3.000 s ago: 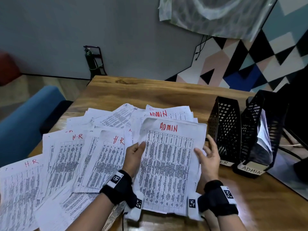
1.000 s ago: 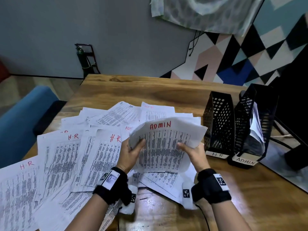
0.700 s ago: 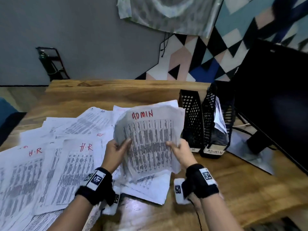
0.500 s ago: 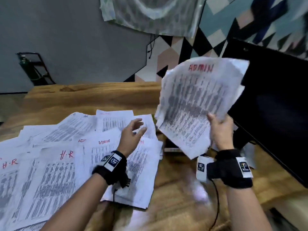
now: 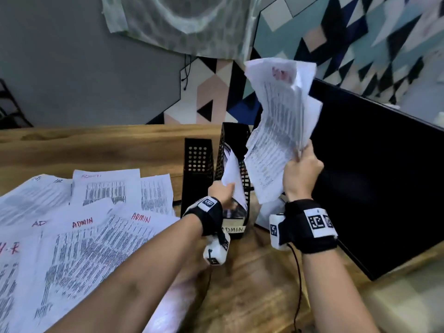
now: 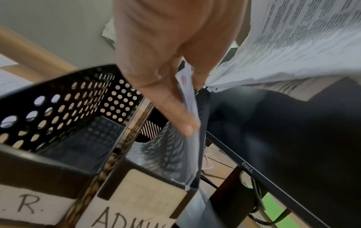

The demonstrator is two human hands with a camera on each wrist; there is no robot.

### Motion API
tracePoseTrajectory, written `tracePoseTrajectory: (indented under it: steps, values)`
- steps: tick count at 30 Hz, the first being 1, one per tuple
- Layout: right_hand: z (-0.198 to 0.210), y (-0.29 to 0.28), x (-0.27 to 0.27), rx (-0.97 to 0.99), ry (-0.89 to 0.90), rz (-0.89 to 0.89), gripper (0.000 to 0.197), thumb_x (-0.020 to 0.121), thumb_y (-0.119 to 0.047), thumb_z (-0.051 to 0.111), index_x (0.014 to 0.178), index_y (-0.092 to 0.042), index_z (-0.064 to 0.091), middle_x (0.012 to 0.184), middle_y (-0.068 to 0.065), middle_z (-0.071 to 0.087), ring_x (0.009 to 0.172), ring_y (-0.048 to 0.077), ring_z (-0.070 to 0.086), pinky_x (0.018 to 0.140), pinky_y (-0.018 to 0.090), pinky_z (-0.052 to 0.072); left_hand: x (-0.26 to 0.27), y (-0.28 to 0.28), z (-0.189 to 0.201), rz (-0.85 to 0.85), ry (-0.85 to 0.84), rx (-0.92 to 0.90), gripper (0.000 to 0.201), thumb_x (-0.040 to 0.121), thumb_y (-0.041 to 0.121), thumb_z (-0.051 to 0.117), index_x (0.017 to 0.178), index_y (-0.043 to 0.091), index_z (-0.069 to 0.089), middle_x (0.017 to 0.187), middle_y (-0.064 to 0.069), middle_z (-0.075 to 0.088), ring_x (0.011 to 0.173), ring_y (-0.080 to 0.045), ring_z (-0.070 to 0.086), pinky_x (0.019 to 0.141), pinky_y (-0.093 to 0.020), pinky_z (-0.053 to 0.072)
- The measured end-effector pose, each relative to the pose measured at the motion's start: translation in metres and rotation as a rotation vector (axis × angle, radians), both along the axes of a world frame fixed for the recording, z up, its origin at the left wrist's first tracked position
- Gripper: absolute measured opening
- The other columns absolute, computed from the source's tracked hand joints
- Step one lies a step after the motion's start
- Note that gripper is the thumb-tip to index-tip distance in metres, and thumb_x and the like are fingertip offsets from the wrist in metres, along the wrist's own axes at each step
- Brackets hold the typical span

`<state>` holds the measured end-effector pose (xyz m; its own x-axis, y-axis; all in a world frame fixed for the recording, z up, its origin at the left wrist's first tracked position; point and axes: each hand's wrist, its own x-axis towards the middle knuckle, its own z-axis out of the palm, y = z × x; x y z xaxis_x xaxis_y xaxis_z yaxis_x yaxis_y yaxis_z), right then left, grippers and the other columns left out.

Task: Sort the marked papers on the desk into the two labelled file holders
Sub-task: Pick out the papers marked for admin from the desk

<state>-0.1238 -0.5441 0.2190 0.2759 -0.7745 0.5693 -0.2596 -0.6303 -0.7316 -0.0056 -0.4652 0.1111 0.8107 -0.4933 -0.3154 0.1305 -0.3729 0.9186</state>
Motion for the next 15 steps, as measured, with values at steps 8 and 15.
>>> tracePoseTrajectory:
  steps: [8,15]
  values:
    - [-0.049,0.013,0.050,0.006,0.157,0.328,0.057,0.082,0.008,0.044,0.136,-0.009,0.040,0.116,0.023,0.061,0.102,0.038,0.060,0.087,0.046,0.050,0.024,0.014,0.030,0.080,-0.340,-0.038,0.036,0.086,0.009,0.044,0.052,0.011,0.033,0.059,-0.018,0.062,0.059,-0.029,0.064,0.043,-0.018,0.043]
    - [-0.128,0.026,0.054,0.373,0.431,0.426,0.063,0.092,-0.021,0.052,0.144,-0.007,0.020,0.146,0.018,0.029,0.135,0.030,0.030,0.106,0.028,0.026,0.035,0.023,0.014,-0.029,-0.237,-0.148,0.013,0.087,0.009,0.044,0.077,0.005,0.052,0.082,-0.024,0.062,0.068,-0.032,0.067,0.062,-0.034,0.061]
